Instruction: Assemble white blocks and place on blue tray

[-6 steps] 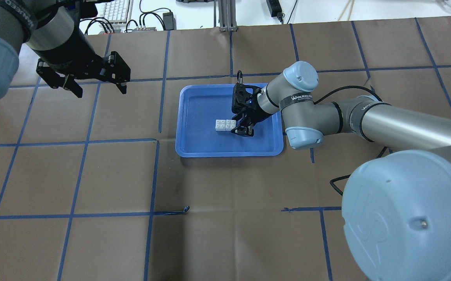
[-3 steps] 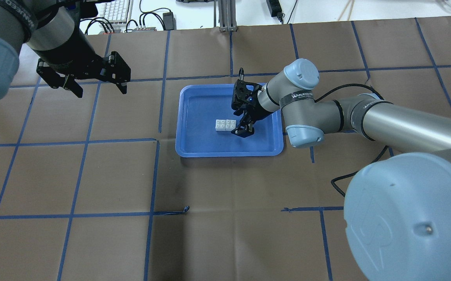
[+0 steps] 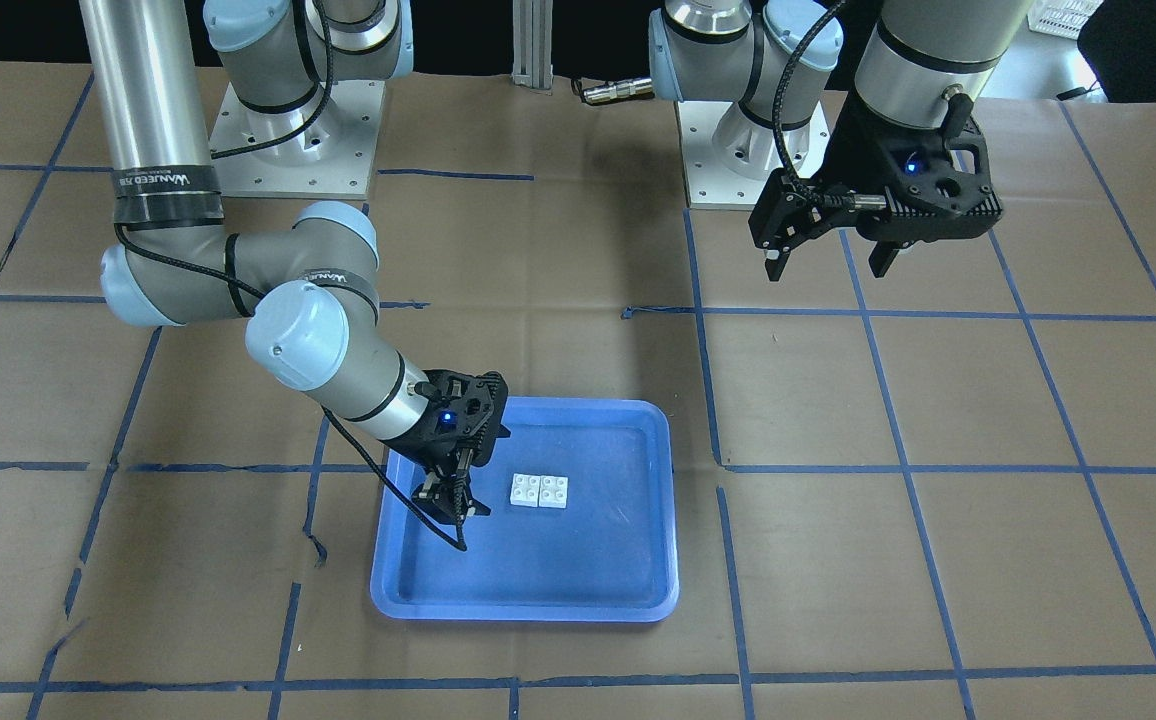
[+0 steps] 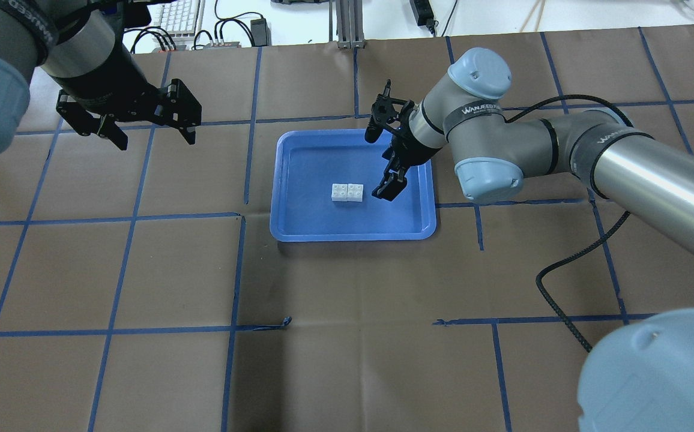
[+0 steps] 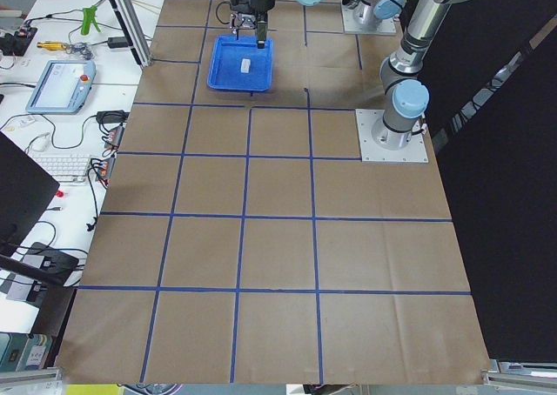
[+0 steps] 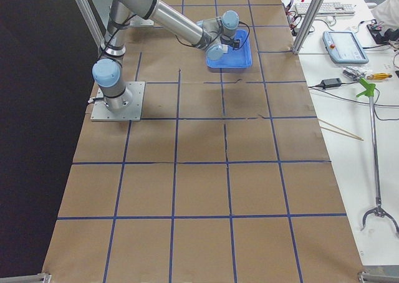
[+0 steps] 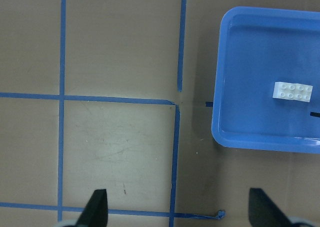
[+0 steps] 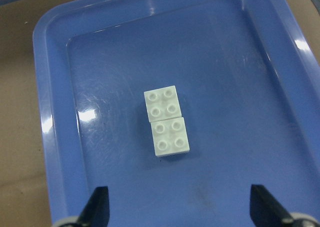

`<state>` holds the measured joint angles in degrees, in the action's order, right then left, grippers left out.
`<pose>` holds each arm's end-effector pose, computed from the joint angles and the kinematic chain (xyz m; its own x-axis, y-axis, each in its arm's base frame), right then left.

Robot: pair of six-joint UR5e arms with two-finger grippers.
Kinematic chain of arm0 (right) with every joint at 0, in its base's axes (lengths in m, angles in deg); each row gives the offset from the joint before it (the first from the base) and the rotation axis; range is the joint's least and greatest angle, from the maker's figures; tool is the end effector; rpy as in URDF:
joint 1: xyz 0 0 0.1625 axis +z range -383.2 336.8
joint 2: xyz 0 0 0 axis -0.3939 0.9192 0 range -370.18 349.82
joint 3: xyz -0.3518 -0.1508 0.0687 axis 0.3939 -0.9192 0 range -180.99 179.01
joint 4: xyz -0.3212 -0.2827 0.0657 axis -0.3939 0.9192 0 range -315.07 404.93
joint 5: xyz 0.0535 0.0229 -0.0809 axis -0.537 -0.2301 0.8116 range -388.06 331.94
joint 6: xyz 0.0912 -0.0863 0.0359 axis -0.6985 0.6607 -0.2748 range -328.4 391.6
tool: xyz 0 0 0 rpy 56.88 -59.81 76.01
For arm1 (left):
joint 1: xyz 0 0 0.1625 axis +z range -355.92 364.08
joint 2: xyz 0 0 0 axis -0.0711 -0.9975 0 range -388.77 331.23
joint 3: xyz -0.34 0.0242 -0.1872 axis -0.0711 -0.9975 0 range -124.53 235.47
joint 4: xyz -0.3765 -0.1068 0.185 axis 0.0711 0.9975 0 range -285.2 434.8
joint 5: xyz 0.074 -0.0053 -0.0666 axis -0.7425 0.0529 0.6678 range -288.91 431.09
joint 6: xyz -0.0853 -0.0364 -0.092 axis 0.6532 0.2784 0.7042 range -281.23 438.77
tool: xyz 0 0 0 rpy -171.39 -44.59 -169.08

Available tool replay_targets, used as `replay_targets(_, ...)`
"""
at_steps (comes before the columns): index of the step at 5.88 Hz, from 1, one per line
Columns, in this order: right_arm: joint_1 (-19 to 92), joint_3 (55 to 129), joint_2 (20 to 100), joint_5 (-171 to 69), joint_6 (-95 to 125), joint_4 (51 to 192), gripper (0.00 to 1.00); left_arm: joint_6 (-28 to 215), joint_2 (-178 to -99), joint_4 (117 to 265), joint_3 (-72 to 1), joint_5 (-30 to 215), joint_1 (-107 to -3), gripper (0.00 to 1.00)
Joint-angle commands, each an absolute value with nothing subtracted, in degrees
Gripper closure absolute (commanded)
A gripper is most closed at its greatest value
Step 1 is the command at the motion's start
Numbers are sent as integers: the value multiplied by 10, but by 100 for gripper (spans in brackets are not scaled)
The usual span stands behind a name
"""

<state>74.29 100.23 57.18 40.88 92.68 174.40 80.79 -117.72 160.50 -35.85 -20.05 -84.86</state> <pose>0.2573 -0.5741 0.1803 -0.3317 -0.9393 -0.0875 -0.8686 0.3403 -0.3602 -0.1213 -0.5157 0.4261 -0.9983 -0.0552 -0.0172 -0.0538 0.9960 -0.0711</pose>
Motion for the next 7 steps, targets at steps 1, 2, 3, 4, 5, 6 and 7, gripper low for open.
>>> replay_targets(1, 717, 970, 632, 504, 804, 1629, 0, 808, -1176, 1605, -358, -201, -849, 1)
replay_targets(2, 694, 959, 663, 520, 692, 1564, 0, 808, -1176, 1606, -358, -201, -849, 1)
replay_targets(3, 687, 953, 700, 583, 589, 1527, 0, 808, -1176, 1606, -358, -201, -849, 1)
replay_targets(4, 685, 951, 729, 618, 460, 1488, 0, 808, -1176, 1606, -358, -201, -849, 1)
replay_targets(5, 681, 951, 761, 619, 377, 1442, 0, 808, -1176, 1605, -358, -200, -849, 1)
replay_targets(6, 679, 950, 797, 620, 365, 1395, 0, 807, -1176, 1605, -358, -200, -849, 1)
replay_targets(7, 679, 931, 824, 620, 348, 1349, 0, 808, -1176, 1605, -358, -200, -849, 1)
